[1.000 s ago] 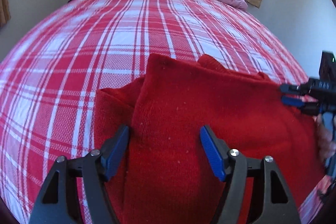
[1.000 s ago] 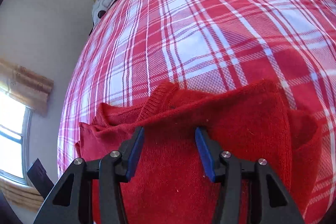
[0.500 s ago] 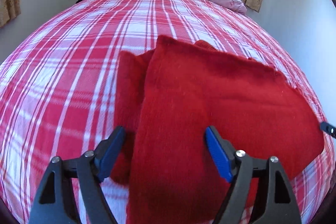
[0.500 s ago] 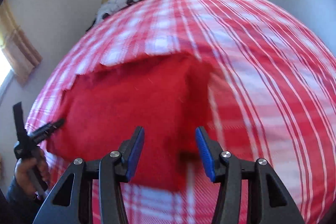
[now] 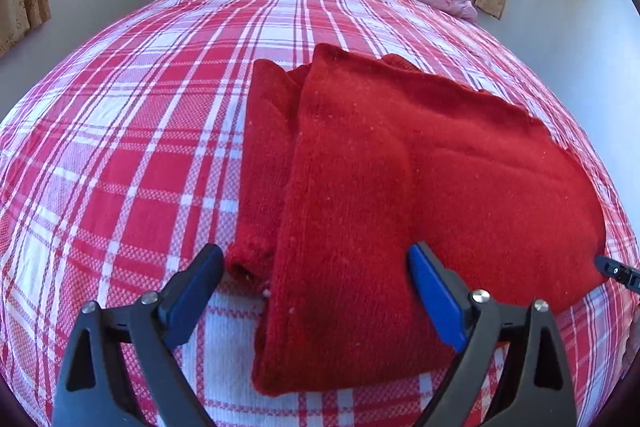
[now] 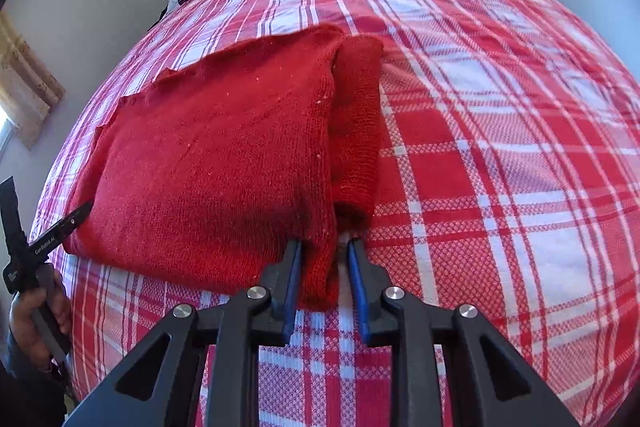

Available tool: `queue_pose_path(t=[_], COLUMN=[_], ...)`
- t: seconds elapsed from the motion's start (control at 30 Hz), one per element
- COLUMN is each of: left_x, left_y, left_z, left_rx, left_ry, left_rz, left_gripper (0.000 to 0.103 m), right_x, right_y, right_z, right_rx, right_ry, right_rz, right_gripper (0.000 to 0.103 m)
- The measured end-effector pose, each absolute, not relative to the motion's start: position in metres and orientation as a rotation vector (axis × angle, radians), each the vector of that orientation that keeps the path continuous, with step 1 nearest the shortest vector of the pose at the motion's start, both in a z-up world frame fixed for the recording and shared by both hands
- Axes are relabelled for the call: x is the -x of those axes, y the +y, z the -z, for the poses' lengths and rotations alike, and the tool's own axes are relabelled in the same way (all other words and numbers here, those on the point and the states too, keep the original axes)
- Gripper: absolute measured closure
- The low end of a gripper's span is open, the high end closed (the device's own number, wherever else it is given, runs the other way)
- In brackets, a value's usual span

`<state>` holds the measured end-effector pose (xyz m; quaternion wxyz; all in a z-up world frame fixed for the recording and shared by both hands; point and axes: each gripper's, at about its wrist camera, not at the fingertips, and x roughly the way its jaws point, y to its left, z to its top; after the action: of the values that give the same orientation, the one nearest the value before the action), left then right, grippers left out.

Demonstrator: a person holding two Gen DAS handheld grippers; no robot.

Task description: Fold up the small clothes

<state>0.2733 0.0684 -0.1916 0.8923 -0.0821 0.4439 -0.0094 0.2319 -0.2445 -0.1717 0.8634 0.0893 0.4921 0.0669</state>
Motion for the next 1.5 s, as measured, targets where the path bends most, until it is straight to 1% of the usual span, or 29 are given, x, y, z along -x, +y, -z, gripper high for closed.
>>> queue_pose_path(t=[0.13,0.17,0.23,0.27,0.43,0.53,0.63,0.8,1.0,1.17,1.23,1.3,1.37,1.43,1.5], left_x=[-0.272,-0.272,-0.272,-0.272,-0.271,-0.271,-0.27,-0.268,-0.261,-0.253,-0.252,-0.251,-0.249,-0.249,-0.248], left_y=[0.068,0.067,0.068,0.067,0.068,0.068,0.067,0.066,0.065,0.064,0.063,0.063,0.062,0.061,0.061], left_z=[0.193,0.193,0.193,0.193,0.193,0.193,0.193,0.194,0.194,0.195,0.194,0.194,0.194,0.194,0.194], left_rx=[0.176,0.171,0.166,0.165,0.17,0.171,0.169,0.156,0.142,0.121,0.115,0.112,0.106,0.101,0.098], left_ry=[0.914,0.912,0.913,0.915,0.914,0.914,0.916,0.923,0.934,0.938,0.935,0.935,0.938,0.938,0.941], left_rz=[0.009,0.002,-0.007,-0.007,-0.004,-0.002,0.0,0.005,0.027,0.038,0.037,0.036,0.036,0.034,0.034], left_gripper=[0.002,0.001,0.0,0.0,0.0,0.0,0.0,0.0,0.0,0.0,0.0,0.0,0.0,0.0,0.0], right_x=[-0.225,-0.227,-0.237,-0.242,-0.256,-0.256,-0.246,-0.235,-0.229,-0.213,-0.213,-0.212,-0.213,-0.219,-0.227], right_y=[-0.233,-0.226,-0.205,-0.191,-0.153,-0.154,-0.156,-0.149,-0.152,-0.143,-0.144,-0.144,-0.128,-0.103,-0.077], right_z=[0.131,0.124,0.117,0.118,0.145,0.167,0.175,0.177,0.178,0.182,0.174,0.157,0.145,0.145,0.159], right_rx=[-0.214,-0.215,-0.175,-0.138,-0.028,-0.023,-0.004,0.032,0.022,0.111,0.094,0.019,0.012,0.031,0.07], right_ry=[0.877,0.857,0.848,0.846,0.892,0.941,0.906,0.873,0.876,0.863,0.854,0.813,0.769,0.792,0.83], right_rz=[-0.141,-0.162,-0.204,-0.22,-0.219,-0.188,-0.185,-0.155,-0.15,-0.137,-0.142,-0.158,-0.205,-0.297,-0.358], right_gripper=[0.079,0.078,0.073,0.07,0.07,0.07,0.07,0.07,0.07,0.069,0.069,0.069,0.069,0.068,0.067])
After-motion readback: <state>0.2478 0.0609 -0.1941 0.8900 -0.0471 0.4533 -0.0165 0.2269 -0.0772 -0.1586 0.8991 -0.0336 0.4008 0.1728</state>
